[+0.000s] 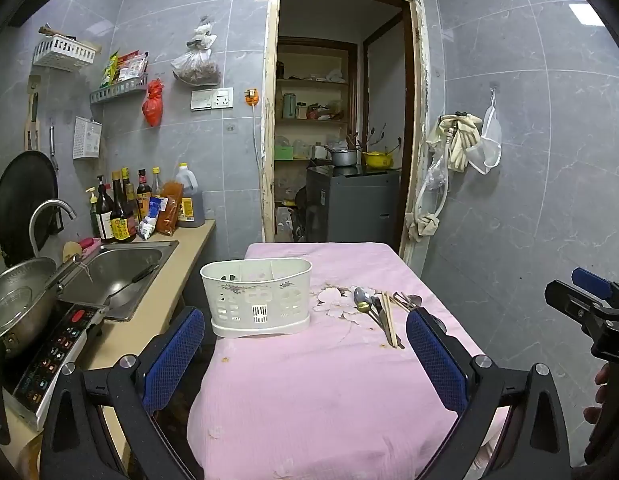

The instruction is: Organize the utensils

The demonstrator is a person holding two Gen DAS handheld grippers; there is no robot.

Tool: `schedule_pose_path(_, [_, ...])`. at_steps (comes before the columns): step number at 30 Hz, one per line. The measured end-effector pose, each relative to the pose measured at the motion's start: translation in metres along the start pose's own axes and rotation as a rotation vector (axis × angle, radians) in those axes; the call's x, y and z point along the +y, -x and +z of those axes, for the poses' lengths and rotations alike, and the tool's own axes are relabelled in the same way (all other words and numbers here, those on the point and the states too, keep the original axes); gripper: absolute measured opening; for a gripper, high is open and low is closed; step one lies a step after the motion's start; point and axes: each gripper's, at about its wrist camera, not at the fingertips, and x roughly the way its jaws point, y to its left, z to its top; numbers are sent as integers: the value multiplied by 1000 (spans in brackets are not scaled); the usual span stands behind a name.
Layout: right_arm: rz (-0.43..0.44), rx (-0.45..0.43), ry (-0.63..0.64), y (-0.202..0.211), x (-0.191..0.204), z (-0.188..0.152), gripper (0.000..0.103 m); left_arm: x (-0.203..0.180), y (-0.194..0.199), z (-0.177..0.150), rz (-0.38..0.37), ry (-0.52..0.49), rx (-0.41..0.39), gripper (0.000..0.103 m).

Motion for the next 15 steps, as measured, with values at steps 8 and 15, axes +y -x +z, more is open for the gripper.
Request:
schedule_pose_path(8, [3,1,-2,0,0,0,102,0,0,0,-2,-1,0,102])
schedule_pose_path(15, [2,2,-2,0,0,0,102,0,0,0,-5,-1,2,102])
